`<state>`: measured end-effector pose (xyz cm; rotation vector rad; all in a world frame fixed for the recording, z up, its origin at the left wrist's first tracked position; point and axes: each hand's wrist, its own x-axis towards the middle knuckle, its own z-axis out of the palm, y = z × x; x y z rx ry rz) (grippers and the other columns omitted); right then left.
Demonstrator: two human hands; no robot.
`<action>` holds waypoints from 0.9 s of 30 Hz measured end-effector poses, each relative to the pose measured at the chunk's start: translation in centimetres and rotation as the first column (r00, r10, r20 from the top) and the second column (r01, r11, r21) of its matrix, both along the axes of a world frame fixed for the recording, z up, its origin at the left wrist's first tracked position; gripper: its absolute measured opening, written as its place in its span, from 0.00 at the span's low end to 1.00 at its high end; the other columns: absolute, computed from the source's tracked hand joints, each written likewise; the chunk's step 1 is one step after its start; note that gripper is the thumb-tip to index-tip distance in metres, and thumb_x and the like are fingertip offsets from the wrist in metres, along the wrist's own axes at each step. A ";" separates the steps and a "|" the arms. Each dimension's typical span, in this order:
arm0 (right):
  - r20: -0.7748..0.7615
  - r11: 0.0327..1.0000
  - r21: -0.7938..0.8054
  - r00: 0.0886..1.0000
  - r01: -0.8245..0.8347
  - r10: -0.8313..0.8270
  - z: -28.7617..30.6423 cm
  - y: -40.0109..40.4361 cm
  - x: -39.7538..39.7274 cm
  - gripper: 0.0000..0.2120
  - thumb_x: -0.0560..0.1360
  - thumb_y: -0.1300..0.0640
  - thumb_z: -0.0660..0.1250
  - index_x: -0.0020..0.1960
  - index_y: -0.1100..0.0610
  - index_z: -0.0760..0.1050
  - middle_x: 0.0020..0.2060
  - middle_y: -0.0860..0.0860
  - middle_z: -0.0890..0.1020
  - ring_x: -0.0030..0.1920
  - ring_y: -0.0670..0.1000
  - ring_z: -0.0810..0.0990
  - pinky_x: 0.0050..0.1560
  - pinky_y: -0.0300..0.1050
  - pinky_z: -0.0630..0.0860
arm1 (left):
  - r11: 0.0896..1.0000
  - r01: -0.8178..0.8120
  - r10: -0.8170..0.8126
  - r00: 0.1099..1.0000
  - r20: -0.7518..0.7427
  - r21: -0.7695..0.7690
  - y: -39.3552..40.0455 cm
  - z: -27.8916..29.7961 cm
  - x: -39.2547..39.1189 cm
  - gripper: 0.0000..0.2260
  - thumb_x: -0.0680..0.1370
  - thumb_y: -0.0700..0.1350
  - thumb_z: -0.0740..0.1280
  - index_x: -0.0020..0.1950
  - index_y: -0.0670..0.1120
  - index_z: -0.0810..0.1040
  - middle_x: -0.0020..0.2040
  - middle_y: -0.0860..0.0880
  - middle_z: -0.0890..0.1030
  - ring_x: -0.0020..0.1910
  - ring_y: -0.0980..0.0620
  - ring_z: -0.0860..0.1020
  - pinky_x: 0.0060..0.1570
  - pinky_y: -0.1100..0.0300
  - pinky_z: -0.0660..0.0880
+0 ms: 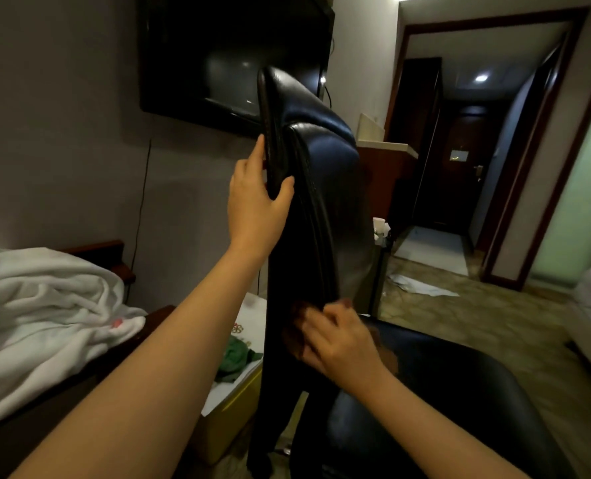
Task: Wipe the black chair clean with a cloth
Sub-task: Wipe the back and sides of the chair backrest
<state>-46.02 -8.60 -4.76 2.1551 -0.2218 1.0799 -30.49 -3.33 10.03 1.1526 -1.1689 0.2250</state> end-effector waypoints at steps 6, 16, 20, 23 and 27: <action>-0.422 0.978 -0.206 0.905 -0.040 -0.051 0.7 -0.5 -0.8 0.13 0.72 0.56 0.58 0.42 0.50 0.82 0.43 0.46 0.83 0.38 0.49 0.79 0.37 0.41 0.71 | 1.000 -0.001 0.002 0.999 0.033 -0.015 -0.4 0.3 0.7 0.28 0.75 0.41 0.66 0.74 0.48 0.60 0.56 0.49 0.71 0.56 0.53 0.73 0.56 0.51 0.75; -0.192 0.985 -0.166 0.981 -0.054 0.022 3.5 -1.4 1.1 0.09 0.71 0.57 0.64 0.42 0.56 0.83 0.45 0.52 0.85 0.47 0.54 0.70 0.44 0.47 0.67 | 1.000 0.004 -0.003 0.999 0.044 -0.019 -0.5 -0.1 1.1 0.28 0.75 0.42 0.66 0.74 0.46 0.61 0.59 0.44 0.72 0.59 0.48 0.74 0.57 0.49 0.75; -0.495 0.986 -0.155 0.869 -0.066 -0.019 3.3 -0.8 0.3 0.11 0.72 0.57 0.62 0.43 0.52 0.83 0.47 0.50 0.84 0.49 0.52 0.72 0.48 0.44 0.67 | 1.000 0.031 -0.030 0.998 0.046 -0.002 0.1 0.2 1.1 0.28 0.76 0.43 0.65 0.74 0.47 0.60 0.60 0.45 0.72 0.58 0.49 0.74 0.56 0.51 0.75; -0.561 0.945 -0.305 0.824 -0.117 -0.080 9.0 -0.5 0.6 0.14 0.72 0.58 0.59 0.37 0.52 0.82 0.46 0.51 0.83 0.42 0.53 0.79 0.41 0.45 0.74 | 0.999 0.031 -0.030 0.998 0.050 -0.013 0.1 0.2 0.9 0.28 0.75 0.42 0.66 0.74 0.47 0.60 0.59 0.43 0.73 0.55 0.47 0.75 0.55 0.50 0.75; -0.100 0.932 -0.355 0.988 0.073 -0.115 20.9 -0.3 3.0 0.11 0.72 0.57 0.61 0.43 0.58 0.82 0.49 0.59 0.82 0.44 0.60 0.80 0.38 0.49 0.79 | 0.999 0.048 -0.047 0.998 0.029 -0.024 0.0 0.1 0.8 0.28 0.75 0.41 0.66 0.73 0.46 0.62 0.61 0.44 0.73 0.59 0.47 0.74 0.58 0.48 0.74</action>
